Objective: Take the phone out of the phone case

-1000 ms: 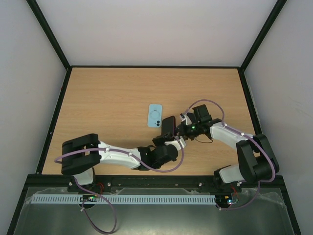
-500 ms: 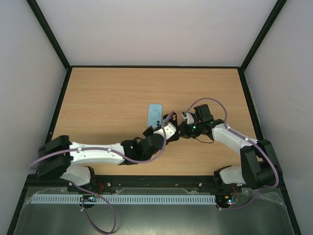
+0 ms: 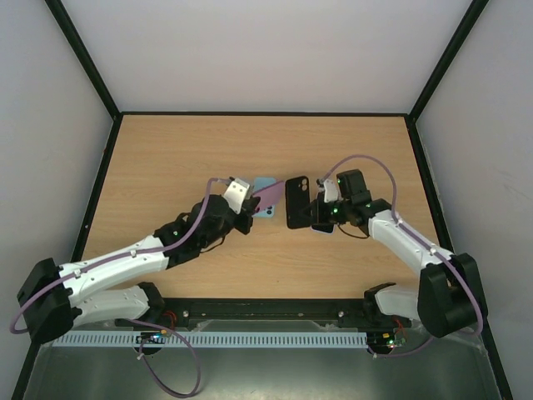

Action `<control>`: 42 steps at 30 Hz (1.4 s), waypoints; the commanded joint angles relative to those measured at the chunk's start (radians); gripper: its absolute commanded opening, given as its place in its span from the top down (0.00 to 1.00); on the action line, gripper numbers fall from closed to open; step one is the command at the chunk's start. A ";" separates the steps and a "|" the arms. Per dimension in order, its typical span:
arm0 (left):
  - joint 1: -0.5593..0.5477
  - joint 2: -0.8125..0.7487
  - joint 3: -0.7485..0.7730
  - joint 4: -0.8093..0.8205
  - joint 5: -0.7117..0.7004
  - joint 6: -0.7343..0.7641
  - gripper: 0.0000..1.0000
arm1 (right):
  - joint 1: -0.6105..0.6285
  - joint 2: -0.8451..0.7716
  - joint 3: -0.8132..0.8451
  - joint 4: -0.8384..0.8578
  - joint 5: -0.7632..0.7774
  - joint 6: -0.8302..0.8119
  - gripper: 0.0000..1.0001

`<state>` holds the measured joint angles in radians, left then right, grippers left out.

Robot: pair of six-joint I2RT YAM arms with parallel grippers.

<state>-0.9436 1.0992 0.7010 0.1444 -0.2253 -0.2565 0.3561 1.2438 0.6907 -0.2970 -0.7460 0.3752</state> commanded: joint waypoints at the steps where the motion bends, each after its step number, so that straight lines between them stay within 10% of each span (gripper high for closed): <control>1: 0.003 -0.062 -0.028 0.024 0.092 -0.056 0.97 | -0.030 -0.025 0.131 -0.086 0.088 -0.179 0.98; 31: -0.007 -0.252 -0.181 0.053 0.132 -0.058 0.98 | -0.604 0.672 0.692 -0.560 0.109 -0.715 0.97; 42: -0.012 -0.146 -0.142 0.109 0.053 0.000 0.97 | -0.624 0.457 0.578 -0.291 0.378 -0.584 0.42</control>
<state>-0.9508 0.8928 0.5167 0.1497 -0.1215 -0.2962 -0.2676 1.8683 1.3235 -0.6853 -0.4637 -0.2501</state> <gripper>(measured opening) 0.080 0.563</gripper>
